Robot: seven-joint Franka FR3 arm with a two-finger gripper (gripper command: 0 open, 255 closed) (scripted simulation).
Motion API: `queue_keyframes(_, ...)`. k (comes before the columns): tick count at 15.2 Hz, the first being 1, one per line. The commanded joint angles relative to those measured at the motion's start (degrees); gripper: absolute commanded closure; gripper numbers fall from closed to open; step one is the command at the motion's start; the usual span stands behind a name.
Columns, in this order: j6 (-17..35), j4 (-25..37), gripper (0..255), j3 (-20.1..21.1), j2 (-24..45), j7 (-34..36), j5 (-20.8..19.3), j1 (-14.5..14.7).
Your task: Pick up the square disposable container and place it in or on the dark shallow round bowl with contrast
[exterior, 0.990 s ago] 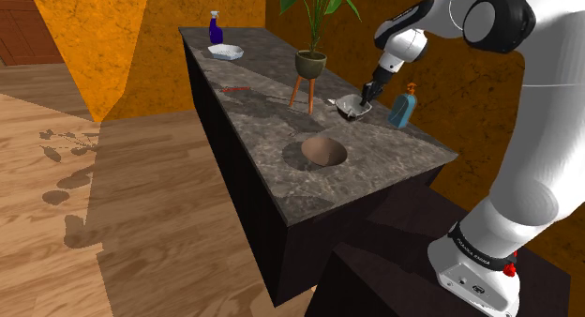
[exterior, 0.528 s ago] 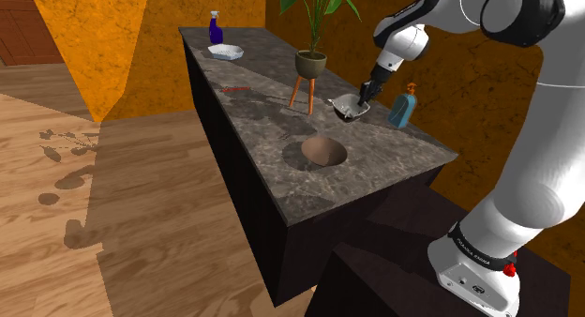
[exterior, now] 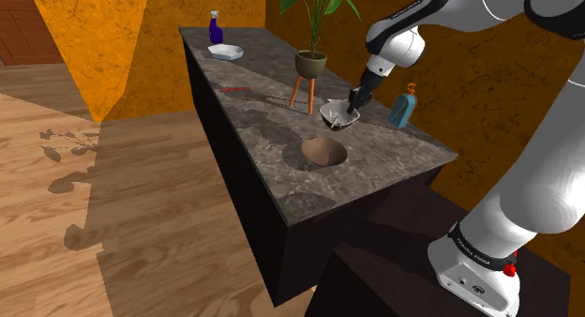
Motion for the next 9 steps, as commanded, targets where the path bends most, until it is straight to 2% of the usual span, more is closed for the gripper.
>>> queue_keyframes(1,1.75,-3.34,255,0.93,-2.98,3.0,-0.92,1.95)
queue_keyframes(5,5.16,-9.02,255,3.35,-7.54,8.53,-2.1,5.18)
queue_keyframes(9,7.61,-9.81,255,3.6,-5.39,6.47,-0.02,5.17)
